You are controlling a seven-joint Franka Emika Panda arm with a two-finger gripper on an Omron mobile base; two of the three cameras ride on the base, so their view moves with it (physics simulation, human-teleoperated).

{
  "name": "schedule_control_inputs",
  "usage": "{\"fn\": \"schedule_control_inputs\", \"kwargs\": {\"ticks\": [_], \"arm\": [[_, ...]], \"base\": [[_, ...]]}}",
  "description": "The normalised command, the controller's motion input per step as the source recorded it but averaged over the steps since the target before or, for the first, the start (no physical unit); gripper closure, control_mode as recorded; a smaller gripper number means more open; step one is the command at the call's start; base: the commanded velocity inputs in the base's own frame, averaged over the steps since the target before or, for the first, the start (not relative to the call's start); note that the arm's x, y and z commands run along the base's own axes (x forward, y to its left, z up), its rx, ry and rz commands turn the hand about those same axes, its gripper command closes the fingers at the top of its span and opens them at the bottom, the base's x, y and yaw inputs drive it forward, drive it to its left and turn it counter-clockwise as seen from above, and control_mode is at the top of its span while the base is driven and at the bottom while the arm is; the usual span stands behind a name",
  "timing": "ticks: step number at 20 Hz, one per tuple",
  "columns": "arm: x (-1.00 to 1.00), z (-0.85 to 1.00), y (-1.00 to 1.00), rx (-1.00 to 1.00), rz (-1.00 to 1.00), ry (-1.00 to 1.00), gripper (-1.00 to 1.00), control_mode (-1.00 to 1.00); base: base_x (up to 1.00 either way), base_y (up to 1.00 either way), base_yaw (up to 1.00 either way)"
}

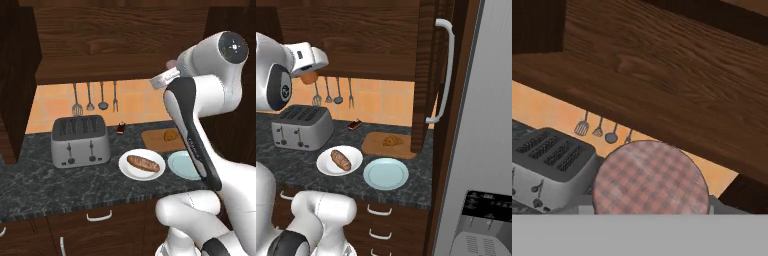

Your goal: From the different types of pastries on the counter, select a croissant and place it on the cutting board. Then retrieve a jar of jam from the cabinet and place it alongside the croissant on the cutting board.

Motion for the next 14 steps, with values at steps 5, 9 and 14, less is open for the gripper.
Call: {"fn": "schedule_control_inputs", "kwargs": {"ticks": [5,9,14], "arm": [[-0.62,-0.66,0.00,-0.10,-0.44,-0.20,1.00,-1.00],[-0.42,-0.28,-0.11,0.04,-0.32,-0.05,1.00,-1.00],[0.00,-0.62,-0.03,-0.02,-0.01,-0.41,1.00,-1.00]], "base": [[0.00,0.00,0.00],[0.00,0.00,0.00],[0.00,0.00,0.00]]}}
